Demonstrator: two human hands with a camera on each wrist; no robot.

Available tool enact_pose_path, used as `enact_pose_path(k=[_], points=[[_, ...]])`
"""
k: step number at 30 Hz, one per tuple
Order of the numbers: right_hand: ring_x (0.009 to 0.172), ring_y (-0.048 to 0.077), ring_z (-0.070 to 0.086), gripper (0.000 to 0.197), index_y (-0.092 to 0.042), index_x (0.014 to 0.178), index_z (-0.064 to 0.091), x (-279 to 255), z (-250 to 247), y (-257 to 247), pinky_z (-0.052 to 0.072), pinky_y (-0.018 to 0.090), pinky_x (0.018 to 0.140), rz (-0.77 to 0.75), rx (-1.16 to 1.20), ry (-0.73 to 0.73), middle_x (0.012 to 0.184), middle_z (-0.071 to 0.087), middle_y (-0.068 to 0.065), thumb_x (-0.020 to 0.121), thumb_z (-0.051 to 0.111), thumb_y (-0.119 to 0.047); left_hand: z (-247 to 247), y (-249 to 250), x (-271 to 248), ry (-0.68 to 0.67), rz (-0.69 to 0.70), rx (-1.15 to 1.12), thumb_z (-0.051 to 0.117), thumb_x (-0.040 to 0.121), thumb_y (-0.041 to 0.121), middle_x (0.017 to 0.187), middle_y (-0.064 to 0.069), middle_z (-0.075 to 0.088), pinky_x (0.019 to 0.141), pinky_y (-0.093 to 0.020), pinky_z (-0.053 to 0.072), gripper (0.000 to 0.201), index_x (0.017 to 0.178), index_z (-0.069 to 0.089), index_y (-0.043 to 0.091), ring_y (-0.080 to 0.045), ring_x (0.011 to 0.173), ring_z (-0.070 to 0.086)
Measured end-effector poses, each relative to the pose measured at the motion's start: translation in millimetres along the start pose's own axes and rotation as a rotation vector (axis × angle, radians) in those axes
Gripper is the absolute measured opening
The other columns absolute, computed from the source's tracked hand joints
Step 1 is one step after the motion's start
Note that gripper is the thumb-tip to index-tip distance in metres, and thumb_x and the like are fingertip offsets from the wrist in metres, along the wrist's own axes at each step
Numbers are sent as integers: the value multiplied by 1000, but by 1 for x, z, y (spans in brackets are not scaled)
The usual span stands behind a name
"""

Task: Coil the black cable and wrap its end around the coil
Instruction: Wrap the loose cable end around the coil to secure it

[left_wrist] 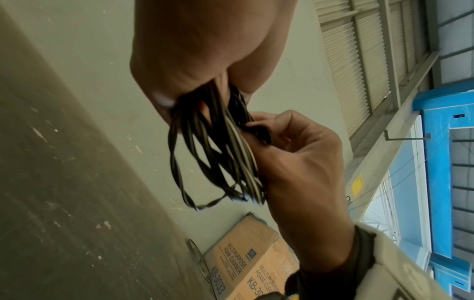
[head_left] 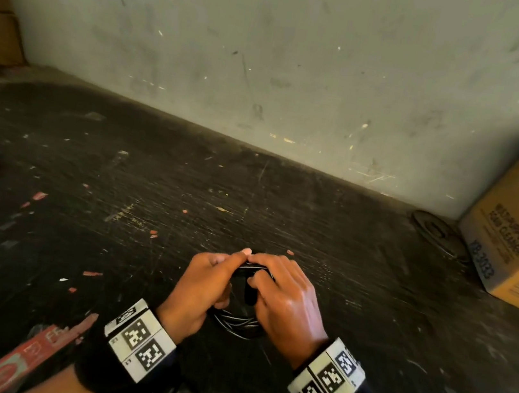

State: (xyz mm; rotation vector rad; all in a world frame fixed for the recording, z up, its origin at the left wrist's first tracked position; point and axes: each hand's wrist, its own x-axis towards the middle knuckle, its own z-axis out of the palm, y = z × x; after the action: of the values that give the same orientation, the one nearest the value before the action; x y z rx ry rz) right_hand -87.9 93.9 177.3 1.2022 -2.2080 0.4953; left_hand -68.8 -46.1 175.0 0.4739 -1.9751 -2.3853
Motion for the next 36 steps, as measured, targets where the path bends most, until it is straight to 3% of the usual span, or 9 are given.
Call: enact_pose_path(k=[5, 9, 12, 15, 19, 27, 31, 33, 36], points=[[87, 19, 65, 13, -8, 80, 64, -2, 0, 4, 56, 34, 72, 20, -2, -35, 105, 69, 9, 83, 52, -9, 0, 0, 2, -71, -1, -27, 56, 92, 28, 34, 7, 33, 40, -23, 21, 45, 50, 67, 19, -6, 32, 28], [101, 19, 63, 16, -12, 90, 69, -5, -2, 7, 52, 32, 86, 41, 39, -86, 116, 67, 8, 78, 58, -13, 0, -2, 8, -46, 22, -63, 58, 92, 28, 37, 4, 32, 35, -19, 22, 30, 78, 68, 3, -7, 33, 28], [103, 19, 63, 16, -12, 92, 70, -7, -5, 8, 52, 30, 87, 61, 57, -69, 116, 67, 10, 81, 58, -13, 1, -1, 7, -80, 43, -25, 57, 92, 29, 36, 6, 35, 37, -20, 24, 32, 83, 69, 1, -6, 33, 30], [97, 19, 66, 17, -9, 86, 69, -7, -6, 9, 56, 31, 83, 40, 18, -51, 111, 68, 11, 84, 53, -13, 4, 1, 3, -108, 37, 2, 56, 92, 29, 35, 8, 36, 40, -22, 25, 31, 77, 68, 5, -6, 32, 31], [95, 18, 66, 18, -9, 84, 69, -9, -5, 11, 57, 31, 81, 41, 15, -70, 111, 68, 10, 86, 51, -14, 5, -1, 4, -109, 5, 11, 58, 91, 31, 37, 6, 33, 42, -24, 25, 41, 52, 63, 18, -8, 34, 30], [108, 9, 60, 15, -17, 96, 73, -12, -10, 19, 46, 29, 97, 183, 212, -45, 120, 66, 0, 84, 65, -23, 7, -9, 9, -28, 109, -27, 58, 91, 24, 36, 5, 30, 36, -21, 21, 36, 61, 55, 5, -8, 33, 26], [114, 3, 53, 13, -19, 92, 75, -10, -14, 20, 46, 24, 96, 313, 348, 20, 122, 61, -3, 80, 73, -22, 9, -17, 7, -2, 252, 69, 60, 90, 22, 39, 7, 30, 42, -23, 21, 49, 43, 51, 19, -7, 37, 27], [120, 2, 50, 11, -20, 89, 75, -8, -17, 23, 42, 20, 99, 385, 401, -6, 126, 58, -4, 78, 75, -22, 10, -18, 3, -18, 330, 149, 60, 90, 23, 41, 9, 34, 43, -24, 25, 46, 44, 56, 19, -5, 41, 30], [102, 2, 62, 9, -19, 86, 76, -5, -22, 23, 44, 14, 92, 484, 526, -59, 106, 68, -6, 77, 76, -19, 8, -20, -1, -28, 392, 221, 60, 90, 25, 45, 6, 38, 48, -28, 29, 41, 50, 60, 15, -7, 45, 34]])
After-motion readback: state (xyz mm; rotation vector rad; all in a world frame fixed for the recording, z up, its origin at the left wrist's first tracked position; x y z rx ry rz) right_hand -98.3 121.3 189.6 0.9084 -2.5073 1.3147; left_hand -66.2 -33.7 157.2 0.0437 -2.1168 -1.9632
